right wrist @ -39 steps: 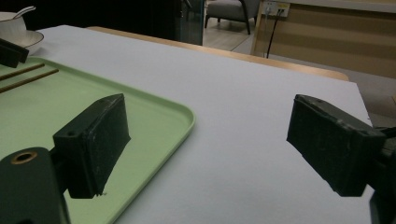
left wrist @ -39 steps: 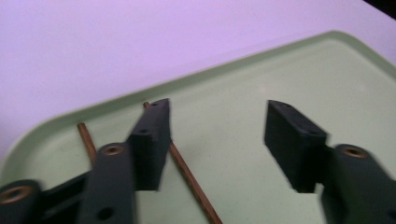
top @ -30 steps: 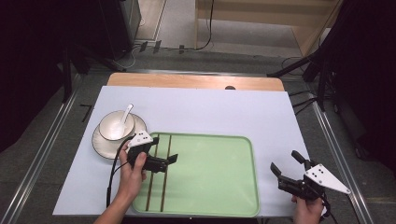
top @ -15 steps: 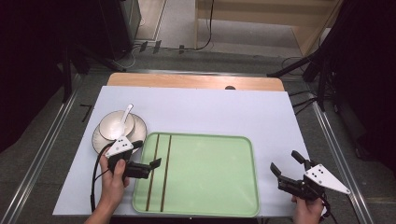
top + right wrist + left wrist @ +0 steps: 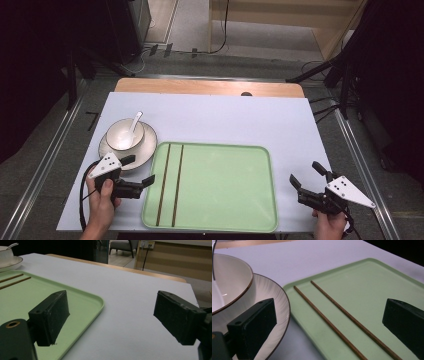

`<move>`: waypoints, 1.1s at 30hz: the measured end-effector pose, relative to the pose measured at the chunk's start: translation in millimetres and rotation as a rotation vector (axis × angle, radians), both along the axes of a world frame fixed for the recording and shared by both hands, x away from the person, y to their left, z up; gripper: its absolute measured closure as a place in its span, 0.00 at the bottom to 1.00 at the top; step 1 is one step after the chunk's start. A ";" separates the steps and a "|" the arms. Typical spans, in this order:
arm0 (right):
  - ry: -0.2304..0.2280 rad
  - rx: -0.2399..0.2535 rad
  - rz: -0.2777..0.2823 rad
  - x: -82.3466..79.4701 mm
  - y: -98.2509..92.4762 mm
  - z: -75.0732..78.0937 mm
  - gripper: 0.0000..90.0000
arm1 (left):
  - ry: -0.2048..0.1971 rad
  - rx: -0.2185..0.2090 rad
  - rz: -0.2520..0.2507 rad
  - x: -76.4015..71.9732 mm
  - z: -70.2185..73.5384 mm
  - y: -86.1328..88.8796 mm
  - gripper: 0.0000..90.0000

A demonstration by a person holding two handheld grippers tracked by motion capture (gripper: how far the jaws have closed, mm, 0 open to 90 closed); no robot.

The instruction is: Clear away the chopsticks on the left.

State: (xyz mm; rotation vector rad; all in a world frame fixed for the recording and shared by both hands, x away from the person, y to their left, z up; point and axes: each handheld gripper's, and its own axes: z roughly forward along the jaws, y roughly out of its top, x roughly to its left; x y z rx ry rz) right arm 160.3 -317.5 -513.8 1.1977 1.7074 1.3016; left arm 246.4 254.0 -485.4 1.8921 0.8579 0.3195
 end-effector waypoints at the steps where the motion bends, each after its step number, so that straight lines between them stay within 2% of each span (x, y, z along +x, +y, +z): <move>1: 0.000 0.000 0.000 0.0 -0.1 -0.1 0.14 | 0.001 -0.006 0.000 -0.6 -0.4 3.4 0.00; 18: 0.002 0.000 0.000 0.3 -0.3 -0.7 0.14 | -0.030 -0.016 0.050 -9.9 -2.2 47.9 0.00; 24: 0.002 0.000 -0.003 0.2 -0.9 -0.9 0.14 | -0.027 -0.024 0.082 -12.7 -3.2 63.8 0.00; 33: 0.007 0.008 -0.008 0.4 -2.2 -1.7 0.14 | -0.027 -0.025 0.105 -17.9 -5.4 83.5 0.00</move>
